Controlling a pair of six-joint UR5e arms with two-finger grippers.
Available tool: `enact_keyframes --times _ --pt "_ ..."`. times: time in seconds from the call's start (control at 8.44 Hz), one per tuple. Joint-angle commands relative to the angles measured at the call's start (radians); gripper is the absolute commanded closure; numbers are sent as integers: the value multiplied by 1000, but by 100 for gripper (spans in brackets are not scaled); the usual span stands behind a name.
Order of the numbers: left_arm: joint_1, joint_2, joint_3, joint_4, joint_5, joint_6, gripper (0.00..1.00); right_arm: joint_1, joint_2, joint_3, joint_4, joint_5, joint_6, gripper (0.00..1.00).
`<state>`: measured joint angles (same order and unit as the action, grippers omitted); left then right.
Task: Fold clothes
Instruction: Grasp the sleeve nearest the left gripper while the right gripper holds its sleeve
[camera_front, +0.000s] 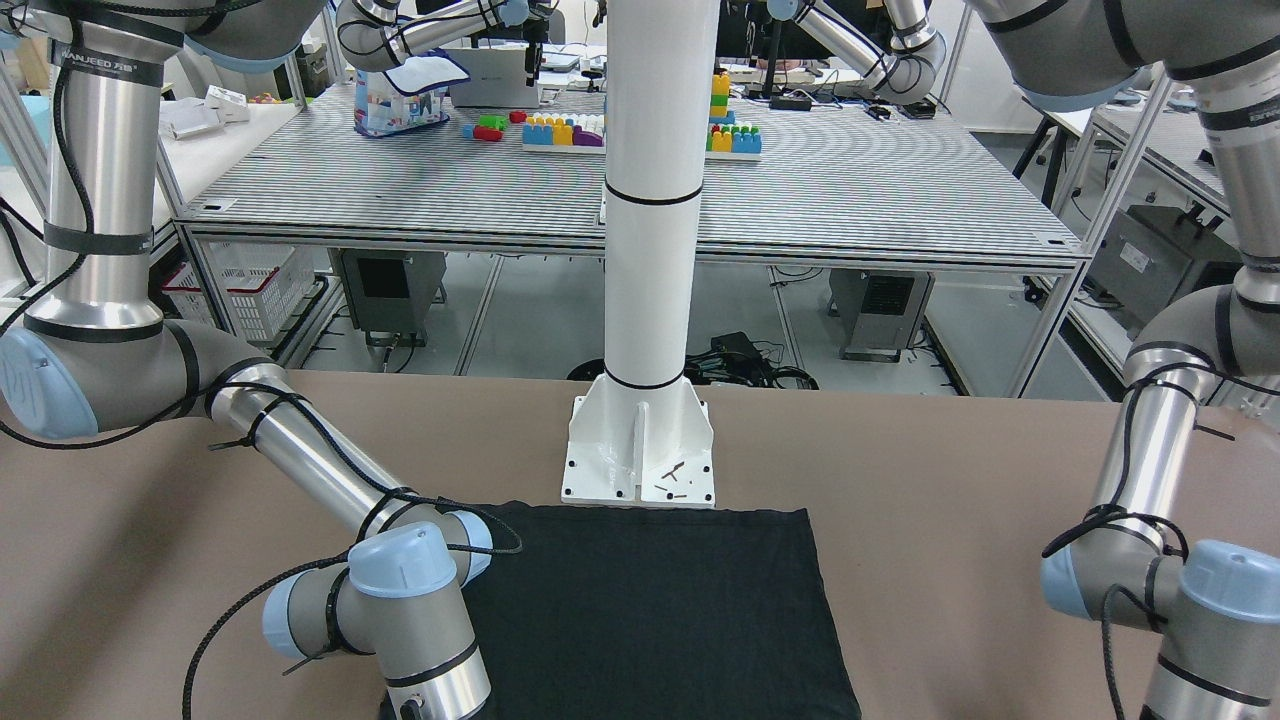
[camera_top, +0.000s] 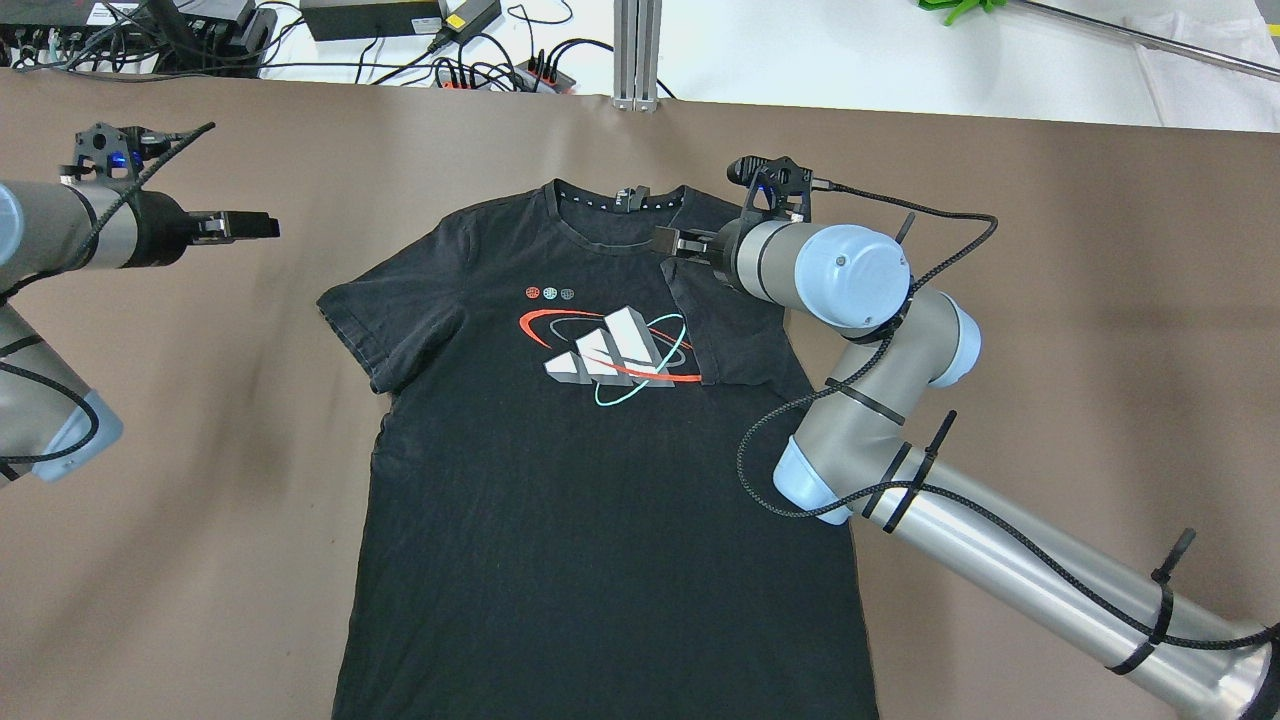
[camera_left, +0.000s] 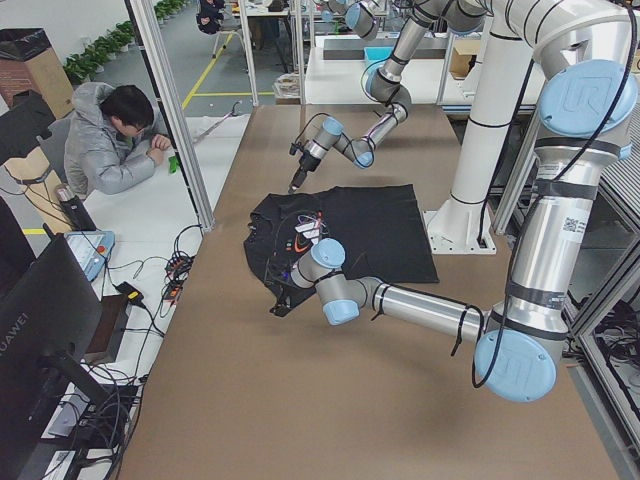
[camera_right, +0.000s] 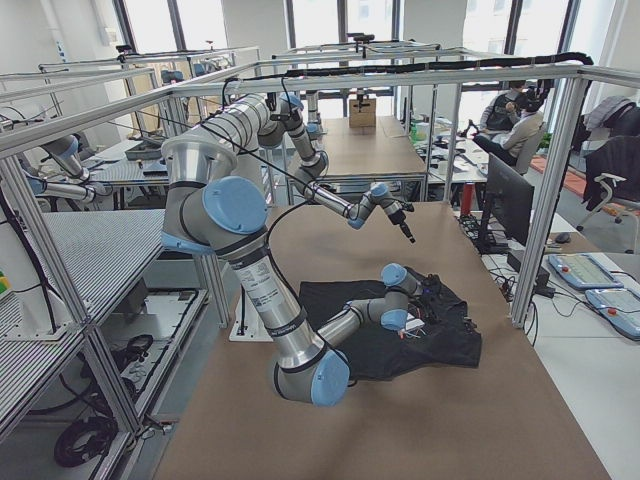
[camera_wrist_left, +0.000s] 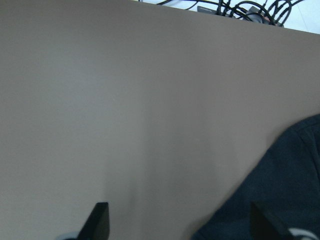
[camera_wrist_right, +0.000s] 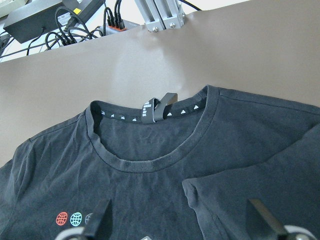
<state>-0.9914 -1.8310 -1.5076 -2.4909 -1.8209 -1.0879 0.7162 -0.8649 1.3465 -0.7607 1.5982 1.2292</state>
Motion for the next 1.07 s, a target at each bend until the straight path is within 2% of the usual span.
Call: enact_keyframes --times 0.0,0.12,0.24,0.47,0.95 --pt "127 -2 3 -25 128 -26 0 0 -11 14 -2 2 1 6" --pt "179 -5 13 -19 206 -6 0 0 -20 26 -2 2 0 6" --pt "206 -8 29 -17 227 26 0 0 -26 34 -3 2 0 6" --pt "223 -46 99 -22 250 32 0 0 -31 36 -2 2 0 6" --pt "231 -89 158 -22 252 42 0 0 -33 36 -2 0 1 6"
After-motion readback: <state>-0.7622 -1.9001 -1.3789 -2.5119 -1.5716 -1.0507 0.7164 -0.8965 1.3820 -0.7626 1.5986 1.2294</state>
